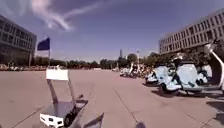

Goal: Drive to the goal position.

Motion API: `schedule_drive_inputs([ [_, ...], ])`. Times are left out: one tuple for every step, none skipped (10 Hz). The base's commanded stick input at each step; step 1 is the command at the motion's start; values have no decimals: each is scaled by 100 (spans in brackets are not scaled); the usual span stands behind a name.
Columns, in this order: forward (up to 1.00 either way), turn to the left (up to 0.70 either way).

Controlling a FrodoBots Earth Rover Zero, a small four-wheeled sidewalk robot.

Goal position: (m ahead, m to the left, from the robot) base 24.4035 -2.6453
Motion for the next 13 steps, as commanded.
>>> schedule_drive_inputs([
  [70, 7],
  [70, 7],
  [70, 7],
  [70, 7],
  [70, -7],
  [70, -7],
  [70, -7],
  [70, 1],
  [70, 7],
  [70, 7],
  [70, 7],
  [70, 7],
  [70, 4],
])
